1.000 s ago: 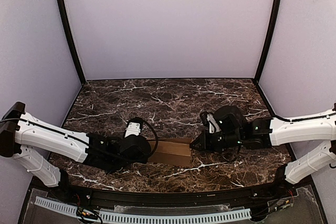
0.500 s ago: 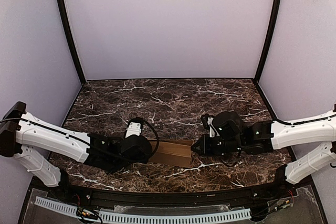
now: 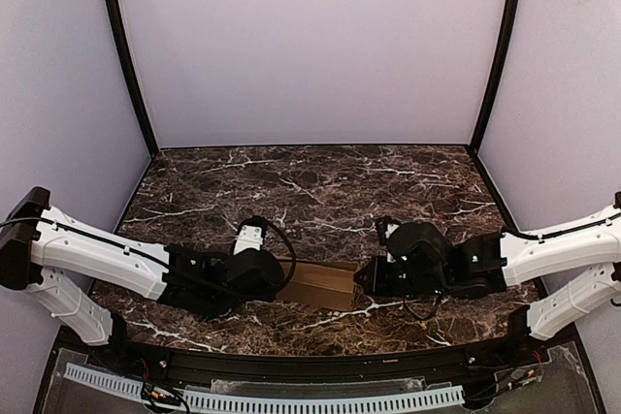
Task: Fold the paper box
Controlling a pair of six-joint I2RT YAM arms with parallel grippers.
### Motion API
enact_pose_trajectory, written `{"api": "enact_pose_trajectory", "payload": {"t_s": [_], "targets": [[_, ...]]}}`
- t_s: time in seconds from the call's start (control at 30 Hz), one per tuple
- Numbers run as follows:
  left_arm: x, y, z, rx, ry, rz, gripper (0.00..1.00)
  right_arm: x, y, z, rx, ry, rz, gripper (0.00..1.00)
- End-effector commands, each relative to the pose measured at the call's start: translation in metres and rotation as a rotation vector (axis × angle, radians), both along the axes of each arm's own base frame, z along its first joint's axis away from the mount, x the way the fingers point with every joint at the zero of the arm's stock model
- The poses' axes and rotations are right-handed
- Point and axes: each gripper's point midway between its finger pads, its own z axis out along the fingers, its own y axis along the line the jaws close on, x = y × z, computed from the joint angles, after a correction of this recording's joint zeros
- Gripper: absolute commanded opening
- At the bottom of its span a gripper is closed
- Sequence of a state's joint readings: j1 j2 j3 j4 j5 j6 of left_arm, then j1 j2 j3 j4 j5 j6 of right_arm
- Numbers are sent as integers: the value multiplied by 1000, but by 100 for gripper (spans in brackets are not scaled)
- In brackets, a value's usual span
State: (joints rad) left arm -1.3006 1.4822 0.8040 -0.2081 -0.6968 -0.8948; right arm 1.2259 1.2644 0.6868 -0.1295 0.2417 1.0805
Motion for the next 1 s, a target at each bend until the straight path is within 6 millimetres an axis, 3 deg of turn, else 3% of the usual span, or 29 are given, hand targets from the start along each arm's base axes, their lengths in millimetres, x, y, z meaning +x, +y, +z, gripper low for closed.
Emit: {"api": "enact_pose_trajectory", "payload": {"t_s": [0.0, 0.2, 0.63, 0.77, 0.97], "targets": [[-40, 30, -63, 229, 224, -89, 0, -1, -9, -12, -38, 8, -59, 0], [-41, 26, -60, 223, 215, -97, 0, -1, -21, -24, -99, 14, -86, 0], [-43, 25, -58, 206, 210, -99, 0, -21, -39, -68, -217, 69, -109, 0], [-44, 26, -59, 206, 209, -95, 1, -24, -45, -68, -229, 68, -119, 0], [-44, 26, -60, 203, 210, -90, 0, -24, -53, -51, -225, 44, -127, 0]]}}
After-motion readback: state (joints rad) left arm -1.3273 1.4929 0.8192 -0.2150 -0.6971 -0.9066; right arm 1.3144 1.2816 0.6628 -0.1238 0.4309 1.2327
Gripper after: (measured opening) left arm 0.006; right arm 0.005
